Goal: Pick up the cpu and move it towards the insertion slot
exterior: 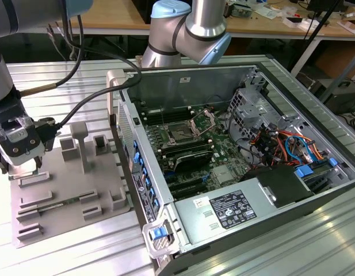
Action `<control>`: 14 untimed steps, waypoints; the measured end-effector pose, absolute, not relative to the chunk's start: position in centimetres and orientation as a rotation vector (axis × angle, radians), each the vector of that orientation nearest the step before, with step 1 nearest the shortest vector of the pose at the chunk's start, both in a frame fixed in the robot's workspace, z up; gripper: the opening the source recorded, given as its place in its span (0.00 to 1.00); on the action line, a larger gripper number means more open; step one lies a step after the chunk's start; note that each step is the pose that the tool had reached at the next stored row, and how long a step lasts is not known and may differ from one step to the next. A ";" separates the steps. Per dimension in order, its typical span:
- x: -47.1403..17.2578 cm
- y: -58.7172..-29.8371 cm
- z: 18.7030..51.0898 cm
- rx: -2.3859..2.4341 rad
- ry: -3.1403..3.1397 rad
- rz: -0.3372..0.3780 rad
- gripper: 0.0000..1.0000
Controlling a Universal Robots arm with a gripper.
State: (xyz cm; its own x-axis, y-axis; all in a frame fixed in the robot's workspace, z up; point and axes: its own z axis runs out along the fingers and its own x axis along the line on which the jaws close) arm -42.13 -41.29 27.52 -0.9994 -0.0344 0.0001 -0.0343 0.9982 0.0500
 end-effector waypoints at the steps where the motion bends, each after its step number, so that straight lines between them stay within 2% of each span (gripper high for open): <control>1: -42.1 -41.3 27.5 0.054 -3.139 -0.079 0.55; 14: -42.1 -41.3 28.0 0.054 -3.139 -0.079 0.55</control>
State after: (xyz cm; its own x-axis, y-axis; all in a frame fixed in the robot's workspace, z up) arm -42.13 -41.30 27.95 -0.9994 -0.0344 0.0001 -0.0343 0.9982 0.0501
